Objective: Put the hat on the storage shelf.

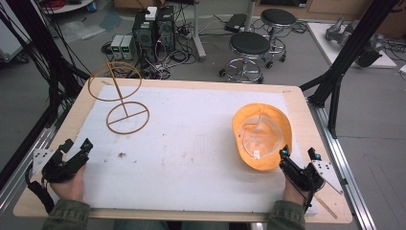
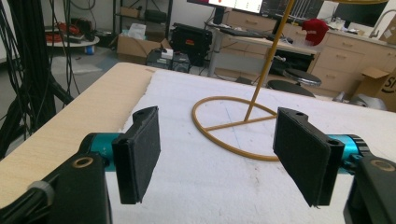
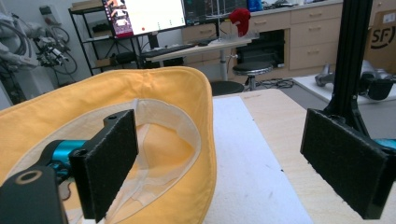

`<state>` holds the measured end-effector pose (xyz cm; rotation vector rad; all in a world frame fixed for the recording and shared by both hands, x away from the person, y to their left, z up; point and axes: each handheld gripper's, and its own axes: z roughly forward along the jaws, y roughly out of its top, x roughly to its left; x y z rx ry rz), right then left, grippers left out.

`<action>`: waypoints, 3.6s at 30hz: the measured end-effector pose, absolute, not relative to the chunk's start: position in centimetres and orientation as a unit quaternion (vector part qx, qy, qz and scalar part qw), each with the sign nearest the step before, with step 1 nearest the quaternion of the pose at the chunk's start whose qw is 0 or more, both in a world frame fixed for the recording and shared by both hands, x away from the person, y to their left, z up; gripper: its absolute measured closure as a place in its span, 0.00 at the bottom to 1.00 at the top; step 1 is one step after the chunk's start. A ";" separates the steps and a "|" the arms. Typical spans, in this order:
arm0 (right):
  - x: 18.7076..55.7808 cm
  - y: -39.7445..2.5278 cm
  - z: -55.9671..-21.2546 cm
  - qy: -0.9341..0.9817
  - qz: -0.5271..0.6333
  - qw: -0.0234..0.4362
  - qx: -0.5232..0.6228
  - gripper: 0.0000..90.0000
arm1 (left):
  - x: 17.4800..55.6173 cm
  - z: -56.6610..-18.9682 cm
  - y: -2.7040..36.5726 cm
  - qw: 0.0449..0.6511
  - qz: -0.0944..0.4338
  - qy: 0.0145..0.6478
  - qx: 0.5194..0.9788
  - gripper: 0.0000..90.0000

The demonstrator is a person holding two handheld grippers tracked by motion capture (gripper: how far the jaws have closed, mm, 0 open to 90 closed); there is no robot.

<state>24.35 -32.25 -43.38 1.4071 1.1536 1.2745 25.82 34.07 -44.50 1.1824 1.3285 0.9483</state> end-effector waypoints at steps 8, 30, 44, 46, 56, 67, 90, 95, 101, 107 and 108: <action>24.3 -32.3 -43.4 0.469 0.512 0.444 0.566 0.11 | 25.8 -44.5 34.1 0.538 0.396 0.557 0.494 0.36; 24.3 -32.4 -43.4 0.465 0.514 0.446 0.566 0.11 | 25.9 -44.6 34.1 0.537 0.392 0.559 0.495 0.36; 24.8 -32.2 -42.8 0.471 0.512 0.446 0.563 0.14 | 26.2 -44.7 34.0 0.540 0.389 0.558 0.496 0.36; 24.8 -32.2 -42.5 0.474 0.511 0.449 0.560 0.14 | 26.2 -44.7 33.9 0.540 0.388 0.557 0.497 0.36; 26.6 -31.3 -41.0 0.510 0.487 0.451 0.547 0.13 | 26.3 -44.7 33.9 0.540 0.386 0.558 0.497 0.36; 28.3 -31.5 -39.7 0.525 0.474 0.443 0.551 0.13 | 26.5 -44.8 33.7 0.539 0.384 0.556 0.503 0.35; 32.2 -33.3 -39.8 0.575 0.432 0.358 0.596 0.18 | 26.5 -44.8 33.6 0.531 0.390 0.556 0.507 0.35; 33.2 -32.7 -39.5 0.576 0.396 0.372 0.610 0.23 | 26.5 -44.7 33.7 0.530 0.391 0.557 0.506 0.35; 33.7 -32.7 -39.8 0.572 0.381 0.352 0.636 0.30 | 26.4 -44.7 33.8 0.531 0.391 0.557 0.505 0.35; 33.6 -33.3 -40.2 0.568 0.383 0.324 0.652 0.49 | 26.5 -44.7 33.7 0.532 0.390 0.556 0.506 0.35; 33.5 -33.3 -40.3 0.570 0.386 0.317 0.652 0.53 | 26.5 -44.8 33.7 0.532 0.389 0.556 0.506 0.35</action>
